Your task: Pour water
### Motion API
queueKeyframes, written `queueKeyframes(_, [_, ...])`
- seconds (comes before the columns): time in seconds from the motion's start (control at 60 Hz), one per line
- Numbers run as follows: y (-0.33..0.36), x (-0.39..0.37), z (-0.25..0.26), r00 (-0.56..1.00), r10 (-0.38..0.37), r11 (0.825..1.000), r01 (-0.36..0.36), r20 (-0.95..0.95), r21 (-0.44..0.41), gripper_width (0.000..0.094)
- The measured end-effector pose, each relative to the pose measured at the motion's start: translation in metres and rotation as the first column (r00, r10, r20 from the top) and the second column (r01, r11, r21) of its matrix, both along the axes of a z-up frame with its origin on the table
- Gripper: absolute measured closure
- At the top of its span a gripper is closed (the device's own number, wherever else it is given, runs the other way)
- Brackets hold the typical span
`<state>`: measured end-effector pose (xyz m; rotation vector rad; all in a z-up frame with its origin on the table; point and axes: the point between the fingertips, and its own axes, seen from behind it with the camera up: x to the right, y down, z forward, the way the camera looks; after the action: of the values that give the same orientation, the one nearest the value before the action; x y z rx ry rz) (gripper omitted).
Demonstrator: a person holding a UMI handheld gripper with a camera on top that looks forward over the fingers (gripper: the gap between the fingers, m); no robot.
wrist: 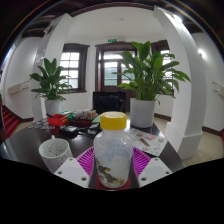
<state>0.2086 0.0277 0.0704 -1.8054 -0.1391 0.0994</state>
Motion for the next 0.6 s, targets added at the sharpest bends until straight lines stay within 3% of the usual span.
queueKeyframes(0.117, [-0.006,0.002,-0.007,1.000,-0.015,0.999,0.015,0.007,-0.052,0.0332])
queueKeyframes(0.2, [-0.024,0.001,-0.013,1.000,-0.025,0.995,0.023,-0.017,-0.100,0.0036])
queueKeyframes(0.25, [-0.039,0.001,-0.019,0.999,-0.040,0.991,0.036,-0.035,-0.126,0.0099])
queueKeyframes(0.4, [-0.105,-0.003,-0.018,0.992,-0.102,0.984,0.091,-0.070,-0.151,0.0085])
queueKeyframes(0.6, [-0.161,-0.021,0.025,0.989,-0.137,0.987,0.130,-0.064,-0.098,0.0084])
